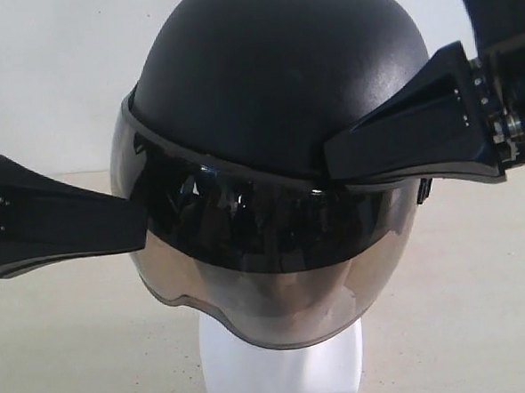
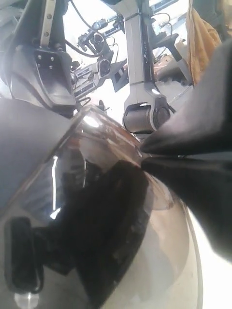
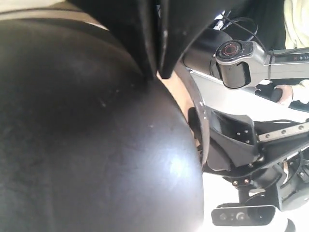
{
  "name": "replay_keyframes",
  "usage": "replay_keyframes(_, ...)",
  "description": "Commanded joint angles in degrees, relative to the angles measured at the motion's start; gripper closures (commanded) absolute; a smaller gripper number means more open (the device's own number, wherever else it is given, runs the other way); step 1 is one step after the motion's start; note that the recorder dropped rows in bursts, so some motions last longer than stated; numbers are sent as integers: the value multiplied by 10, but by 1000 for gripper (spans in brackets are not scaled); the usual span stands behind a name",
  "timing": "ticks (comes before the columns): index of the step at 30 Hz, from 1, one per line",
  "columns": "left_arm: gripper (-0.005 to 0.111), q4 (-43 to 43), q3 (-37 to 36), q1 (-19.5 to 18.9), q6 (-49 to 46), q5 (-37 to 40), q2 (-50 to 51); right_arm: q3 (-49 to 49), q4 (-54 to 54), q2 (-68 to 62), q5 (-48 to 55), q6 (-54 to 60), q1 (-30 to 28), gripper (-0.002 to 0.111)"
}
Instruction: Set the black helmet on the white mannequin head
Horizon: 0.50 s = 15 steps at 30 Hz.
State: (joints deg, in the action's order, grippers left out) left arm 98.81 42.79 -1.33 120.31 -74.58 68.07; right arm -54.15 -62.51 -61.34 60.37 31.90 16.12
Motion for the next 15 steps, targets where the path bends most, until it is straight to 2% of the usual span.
replay_keyframes(1,102,-89,8,-1,1,46,-10,9,38,-12,-38,-1,-1,108)
replay_keyframes(8,102,-94,76,-1,1,46,-8,9,38,-12,-38,-1,-1,108)
replay_keyframes(12,102,-89,91,-1,1,46,36,9,38,-12,-43,-1,-1,108)
replay_keyframes(15,102,-51,92,-1,1,46,55,9,38,-12,-46,-1,-1,108)
